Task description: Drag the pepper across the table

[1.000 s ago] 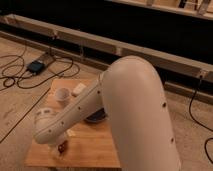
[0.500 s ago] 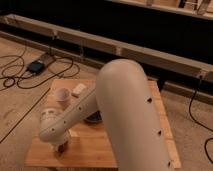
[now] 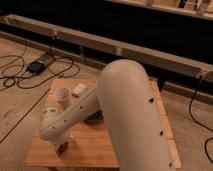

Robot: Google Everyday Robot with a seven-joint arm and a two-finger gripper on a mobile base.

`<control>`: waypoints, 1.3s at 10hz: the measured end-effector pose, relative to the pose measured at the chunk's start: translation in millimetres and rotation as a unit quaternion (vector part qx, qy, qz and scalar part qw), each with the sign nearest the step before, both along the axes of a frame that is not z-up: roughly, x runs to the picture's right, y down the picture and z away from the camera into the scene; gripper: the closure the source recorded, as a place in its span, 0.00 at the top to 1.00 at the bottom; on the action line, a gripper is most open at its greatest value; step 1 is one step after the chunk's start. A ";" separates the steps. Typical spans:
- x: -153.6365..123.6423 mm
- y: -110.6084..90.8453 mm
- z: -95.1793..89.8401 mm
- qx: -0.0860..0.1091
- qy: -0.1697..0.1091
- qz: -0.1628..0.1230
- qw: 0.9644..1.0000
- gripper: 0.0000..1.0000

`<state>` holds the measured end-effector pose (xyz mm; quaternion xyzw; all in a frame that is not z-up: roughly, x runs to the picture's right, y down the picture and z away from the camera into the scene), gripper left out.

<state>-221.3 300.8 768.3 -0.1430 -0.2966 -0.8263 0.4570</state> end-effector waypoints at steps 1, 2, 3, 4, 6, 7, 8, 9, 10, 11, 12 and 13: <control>3.8 -0.1 -3.0 -0.002 0.002 -0.004 1.000 0.06; 4.2 -1.0 -7.8 -0.004 -0.001 -0.006 1.000 0.01; 5.8 -1.4 -11.3 -0.006 -0.003 -0.008 1.000 0.00; 9.4 -1.2 -14.4 -0.009 -0.002 -0.011 1.000 0.00; 17.2 1.8 -18.6 -0.019 0.001 -0.022 1.000 0.00; 23.0 5.9 -19.8 -0.030 0.004 -0.033 0.999 0.00; 29.7 10.2 -19.3 -0.042 0.010 -0.044 0.998 0.00; 35.7 14.8 -18.3 -0.057 0.014 -0.057 0.997 0.00; 41.2 19.2 -17.1 -0.072 0.018 -0.075 0.994 0.00; 43.4 22.1 -16.9 -0.083 0.019 -0.086 0.993 0.00; 46.3 24.3 -17.1 -0.093 0.020 -0.097 0.991 0.00; 49.7 26.2 -17.8 -0.101 0.021 -0.108 0.989 0.00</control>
